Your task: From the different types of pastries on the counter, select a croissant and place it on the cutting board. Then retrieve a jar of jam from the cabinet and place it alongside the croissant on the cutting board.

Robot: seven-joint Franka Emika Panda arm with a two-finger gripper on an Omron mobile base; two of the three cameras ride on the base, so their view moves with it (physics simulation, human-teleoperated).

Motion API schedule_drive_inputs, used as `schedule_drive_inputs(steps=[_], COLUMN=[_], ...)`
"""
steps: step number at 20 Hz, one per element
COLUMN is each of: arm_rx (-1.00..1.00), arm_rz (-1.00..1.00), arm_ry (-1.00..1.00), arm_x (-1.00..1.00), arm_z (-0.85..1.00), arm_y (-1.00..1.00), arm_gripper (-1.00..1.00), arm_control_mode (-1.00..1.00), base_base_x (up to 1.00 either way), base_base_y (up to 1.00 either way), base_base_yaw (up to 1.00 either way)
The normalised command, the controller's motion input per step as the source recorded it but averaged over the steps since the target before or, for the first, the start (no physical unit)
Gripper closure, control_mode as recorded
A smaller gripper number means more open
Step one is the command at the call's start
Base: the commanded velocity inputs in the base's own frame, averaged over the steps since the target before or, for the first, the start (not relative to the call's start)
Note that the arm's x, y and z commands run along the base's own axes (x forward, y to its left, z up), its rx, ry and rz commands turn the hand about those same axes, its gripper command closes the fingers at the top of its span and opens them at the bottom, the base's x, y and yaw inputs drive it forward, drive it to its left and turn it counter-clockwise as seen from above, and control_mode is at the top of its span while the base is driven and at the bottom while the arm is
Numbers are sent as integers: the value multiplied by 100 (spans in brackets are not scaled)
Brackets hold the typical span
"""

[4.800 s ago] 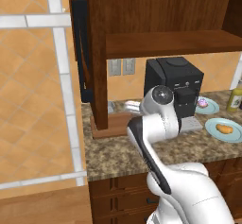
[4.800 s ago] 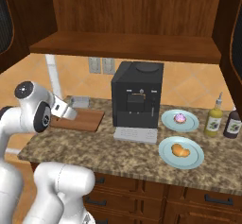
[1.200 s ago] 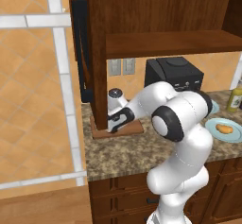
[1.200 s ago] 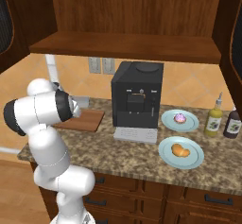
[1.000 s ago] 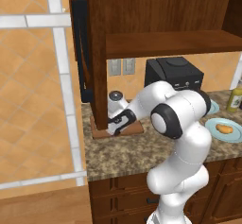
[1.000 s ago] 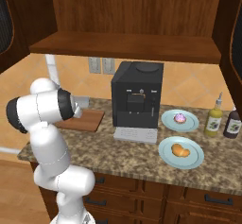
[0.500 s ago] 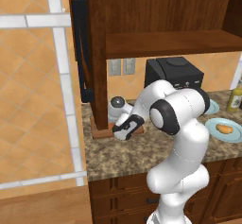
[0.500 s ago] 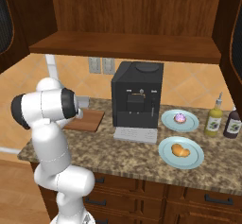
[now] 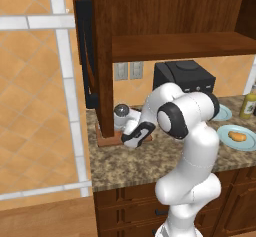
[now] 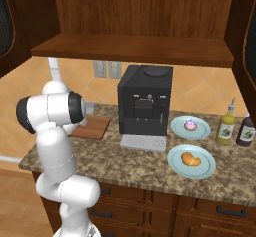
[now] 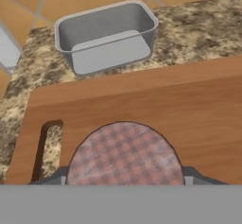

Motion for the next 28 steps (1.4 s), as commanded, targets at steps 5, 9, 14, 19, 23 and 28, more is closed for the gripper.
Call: schedule_drive_inputs(steps=[5, 9, 14, 19, 23, 28], arm_rx=[12, 16, 19, 21, 18, 12], arm_rz=[0, 0, 0, 0, 1, 1], arm_ry=[0, 0, 0, 3, 11, 10], arm_x=[3, 0, 0, 0, 4, 6], arm_z=[25, 57, 68, 84, 98, 79], arm_y=[0, -1, -15, -30, -25, -17], arm_gripper=[-100, -100, -100, -100, -100, -100], arm_control_mode=[-100, -100, -100, -100, -100, -100], base_base_x=[0, 0, 0, 0, 0, 0], base_base_y=[0, 0, 0, 0, 0, 0], base_base_yaw=[0, 0, 0, 0, 0, 0])
